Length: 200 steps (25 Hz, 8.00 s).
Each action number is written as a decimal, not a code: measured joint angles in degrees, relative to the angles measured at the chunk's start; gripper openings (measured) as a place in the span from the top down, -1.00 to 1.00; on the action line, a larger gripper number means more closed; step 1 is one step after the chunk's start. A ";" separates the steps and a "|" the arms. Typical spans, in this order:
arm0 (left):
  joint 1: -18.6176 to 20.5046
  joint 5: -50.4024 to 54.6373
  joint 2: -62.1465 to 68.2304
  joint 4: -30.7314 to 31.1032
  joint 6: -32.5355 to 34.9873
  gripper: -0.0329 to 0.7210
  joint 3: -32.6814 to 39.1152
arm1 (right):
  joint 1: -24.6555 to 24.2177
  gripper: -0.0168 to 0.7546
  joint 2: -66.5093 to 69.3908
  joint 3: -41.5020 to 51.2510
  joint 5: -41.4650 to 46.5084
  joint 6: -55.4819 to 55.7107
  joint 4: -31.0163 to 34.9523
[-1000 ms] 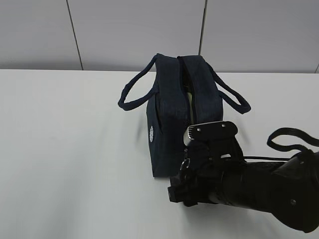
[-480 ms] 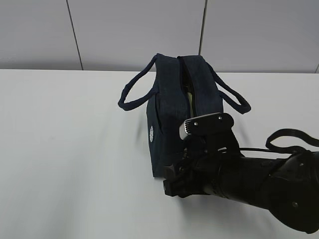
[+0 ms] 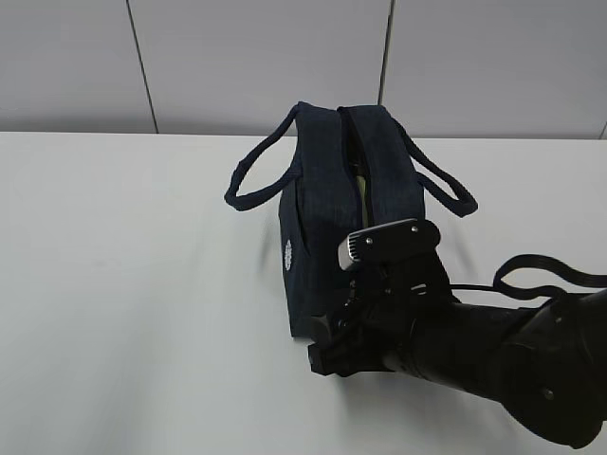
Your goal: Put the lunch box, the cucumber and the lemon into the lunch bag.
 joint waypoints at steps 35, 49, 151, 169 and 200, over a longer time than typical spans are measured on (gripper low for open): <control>0.00 -1.92 0.00 0.12 -0.23 0.51 0.00 | 0.00 0.96 0.40 -0.12 -0.72 -2.24 1.20; 0.00 -5.33 3.98 -2.31 -0.23 0.42 0.00 | 0.00 0.96 -4.00 0.07 1.45 -4.32 1.93; 3.09 -83.02 61.21 10.44 -0.31 -0.19 0.10 | 0.00 0.96 -16.46 -8.61 -2.68 -47.43 38.41; 3.14 -92.56 66.16 5.14 -0.31 0.82 0.10 | 0.00 0.96 -16.46 -8.61 -3.51 -47.43 39.37; 0.51 -89.41 64.72 4.44 -0.35 0.90 0.10 | -8.95 0.96 -4.74 -22.86 -3.44 -47.91 40.05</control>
